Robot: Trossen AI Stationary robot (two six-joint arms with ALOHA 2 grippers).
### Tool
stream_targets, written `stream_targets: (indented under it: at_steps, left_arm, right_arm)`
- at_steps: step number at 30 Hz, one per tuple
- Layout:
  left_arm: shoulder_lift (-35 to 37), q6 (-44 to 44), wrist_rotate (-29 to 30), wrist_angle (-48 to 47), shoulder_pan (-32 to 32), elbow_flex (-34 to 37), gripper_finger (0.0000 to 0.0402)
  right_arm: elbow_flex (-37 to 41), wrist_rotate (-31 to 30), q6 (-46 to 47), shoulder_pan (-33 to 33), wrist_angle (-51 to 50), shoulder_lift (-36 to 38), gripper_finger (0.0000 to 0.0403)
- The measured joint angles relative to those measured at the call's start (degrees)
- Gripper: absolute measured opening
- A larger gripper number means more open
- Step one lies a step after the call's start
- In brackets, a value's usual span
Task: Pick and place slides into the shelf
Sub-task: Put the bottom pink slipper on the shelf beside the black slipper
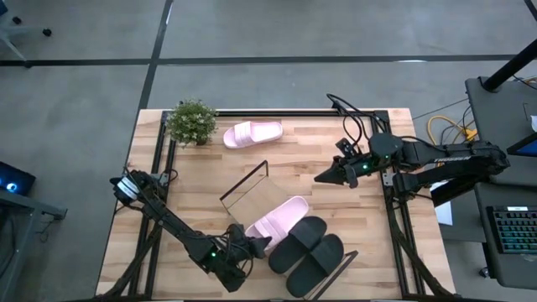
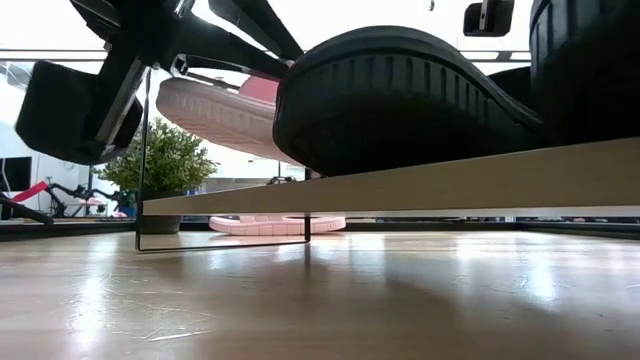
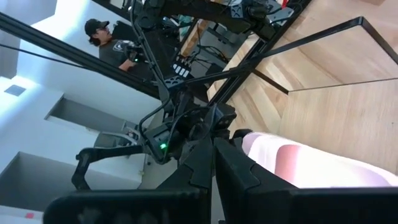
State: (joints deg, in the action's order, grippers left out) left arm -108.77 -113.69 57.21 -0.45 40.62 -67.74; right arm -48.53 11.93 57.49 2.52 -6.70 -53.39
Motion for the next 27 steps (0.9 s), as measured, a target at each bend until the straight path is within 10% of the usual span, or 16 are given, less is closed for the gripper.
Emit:
stream_targets:
  at_steps: [27]
  left_arm:
    - [0.1,6.0,-2.3,0.9,0.3,0.3,0.003]
  right_arm:
    - [-3.8,-1.5,-2.0,0.0,-0.1,-0.8,0.0009]
